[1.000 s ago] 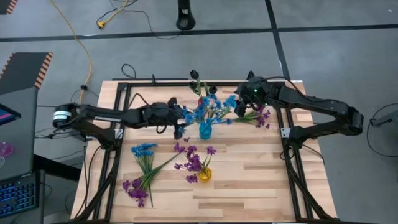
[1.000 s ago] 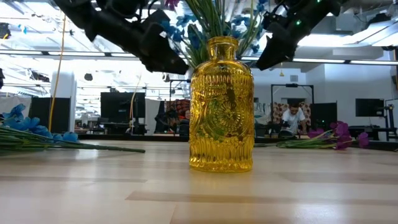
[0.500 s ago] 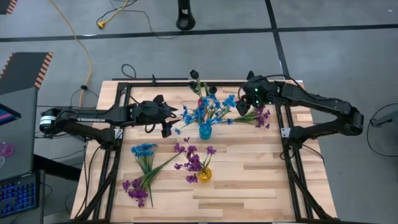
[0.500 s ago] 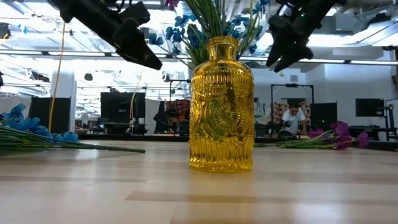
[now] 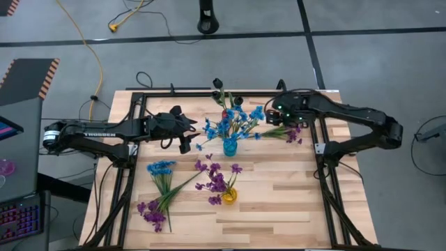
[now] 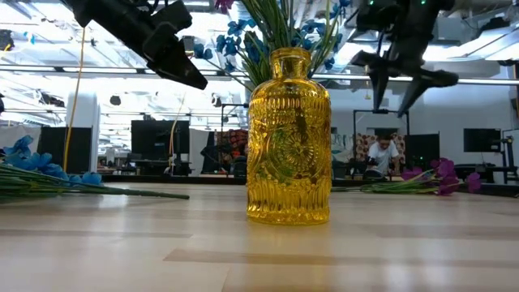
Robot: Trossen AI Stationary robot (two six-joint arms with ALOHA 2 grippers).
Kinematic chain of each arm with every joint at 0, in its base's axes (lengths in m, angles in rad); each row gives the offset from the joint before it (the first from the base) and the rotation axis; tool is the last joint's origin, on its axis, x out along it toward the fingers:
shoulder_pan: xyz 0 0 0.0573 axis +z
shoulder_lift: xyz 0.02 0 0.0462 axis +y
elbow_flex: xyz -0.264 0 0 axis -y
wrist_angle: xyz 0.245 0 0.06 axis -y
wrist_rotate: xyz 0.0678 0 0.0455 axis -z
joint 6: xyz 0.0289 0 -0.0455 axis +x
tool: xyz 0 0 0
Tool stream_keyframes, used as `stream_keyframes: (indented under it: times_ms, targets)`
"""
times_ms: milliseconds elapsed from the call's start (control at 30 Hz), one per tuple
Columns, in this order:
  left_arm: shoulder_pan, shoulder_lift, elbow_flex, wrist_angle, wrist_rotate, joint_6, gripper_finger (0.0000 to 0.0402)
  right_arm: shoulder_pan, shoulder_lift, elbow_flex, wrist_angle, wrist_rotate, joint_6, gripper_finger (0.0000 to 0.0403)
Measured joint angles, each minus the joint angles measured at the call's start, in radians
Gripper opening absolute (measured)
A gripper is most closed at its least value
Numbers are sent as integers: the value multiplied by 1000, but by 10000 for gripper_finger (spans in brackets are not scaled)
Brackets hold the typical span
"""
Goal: Sort flowers into vase by color
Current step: Put the top violet flower into the yellow crystal vase
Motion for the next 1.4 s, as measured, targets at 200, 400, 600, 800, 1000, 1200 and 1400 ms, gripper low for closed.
stream_keyframes:
  times_ms: [200, 400, 600, 800, 1000, 1200, 1400]
  targets:
    - [0, 0, 0, -10, 0, 55, 226, 2, 97, 0, 30, -72, 241, 243]
    - [0, 0, 0, -14, 0, 87, 226, 6, 228, 0, 53, -154, 463, 243]
    - [0, 1, 0, -23, 0, 92, 226, -16, 345, 0, 148, -161, 543, 239]
    - [0, 1, 0, -46, 1, 92, 226, -65, 436, 0, 231, -160, 563, 226]
    - [0, 1, 0, -70, 1, 92, 226, -101, 484, 0, 264, -153, 554, 213]
    - [0, 1, 0, -81, 1, 92, 226, -108, 483, 0, 247, -151, 565, 202]
    - [0, 1, 0, -82, 1, 102, 226, -100, 480, 0, 188, -150, 648, 193]
